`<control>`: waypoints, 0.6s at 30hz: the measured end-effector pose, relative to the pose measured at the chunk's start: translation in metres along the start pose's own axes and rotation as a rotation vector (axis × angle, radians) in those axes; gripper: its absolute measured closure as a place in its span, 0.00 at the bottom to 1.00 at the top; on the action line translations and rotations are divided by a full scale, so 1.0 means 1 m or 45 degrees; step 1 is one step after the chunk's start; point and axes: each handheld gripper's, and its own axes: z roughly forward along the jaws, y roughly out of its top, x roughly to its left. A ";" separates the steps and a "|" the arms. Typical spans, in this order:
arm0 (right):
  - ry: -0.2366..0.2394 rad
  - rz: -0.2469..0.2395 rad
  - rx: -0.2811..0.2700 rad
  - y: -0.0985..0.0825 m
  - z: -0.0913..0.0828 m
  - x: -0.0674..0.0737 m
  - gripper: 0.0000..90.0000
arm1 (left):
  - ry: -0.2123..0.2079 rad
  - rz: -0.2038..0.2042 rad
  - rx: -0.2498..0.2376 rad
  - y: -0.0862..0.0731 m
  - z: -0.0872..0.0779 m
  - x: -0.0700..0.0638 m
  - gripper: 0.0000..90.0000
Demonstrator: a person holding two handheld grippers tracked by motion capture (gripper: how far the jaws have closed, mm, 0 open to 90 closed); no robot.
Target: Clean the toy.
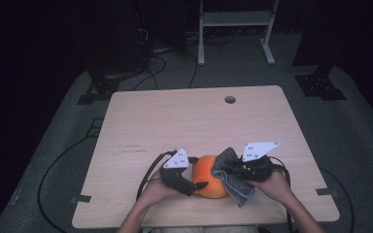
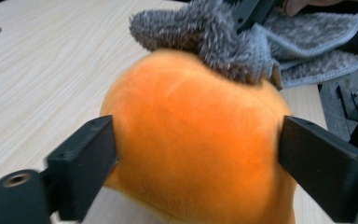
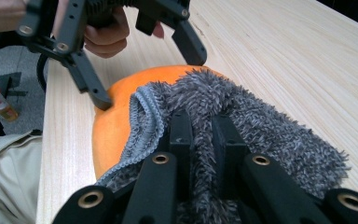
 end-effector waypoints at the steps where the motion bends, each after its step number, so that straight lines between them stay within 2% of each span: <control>1: 0.005 0.007 -0.009 -0.001 0.000 0.000 0.89 | 0.004 0.001 0.014 -0.002 -0.001 0.001 0.16; 3: 0.002 0.007 -0.014 -0.004 0.001 0.000 0.89 | 0.005 -0.013 0.046 -0.008 -0.002 0.003 0.20; 6: 0.000 0.028 -0.006 -0.010 0.000 -0.002 0.88 | -0.012 -0.068 0.084 -0.017 -0.006 0.009 0.20; 8: 0.003 0.053 -0.015 -0.016 0.000 -0.002 0.88 | -0.041 -0.097 0.085 -0.018 -0.009 0.012 0.20; 9: 0.003 0.059 -0.026 -0.017 0.000 -0.002 0.88 | -0.047 -0.103 0.065 -0.017 -0.011 0.012 0.20; 11: -0.019 0.055 -0.033 -0.017 0.000 0.000 0.88 | -0.028 -0.073 0.012 -0.011 -0.014 0.010 0.15; 13: -0.020 0.048 -0.045 -0.014 0.002 0.003 0.88 | -0.017 -0.036 -0.036 -0.005 -0.015 0.006 0.16; 14: -0.016 0.035 -0.052 -0.013 0.004 0.004 0.88 | -0.014 -0.019 -0.034 -0.004 -0.014 0.004 0.16; 16: -0.014 0.015 -0.054 -0.011 0.006 0.007 0.88 | -0.010 -0.004 0.025 -0.006 -0.009 0.004 0.19; 18: -0.014 0.014 -0.056 -0.012 0.007 0.007 0.88 | -0.014 -0.026 0.018 -0.010 -0.008 0.006 0.20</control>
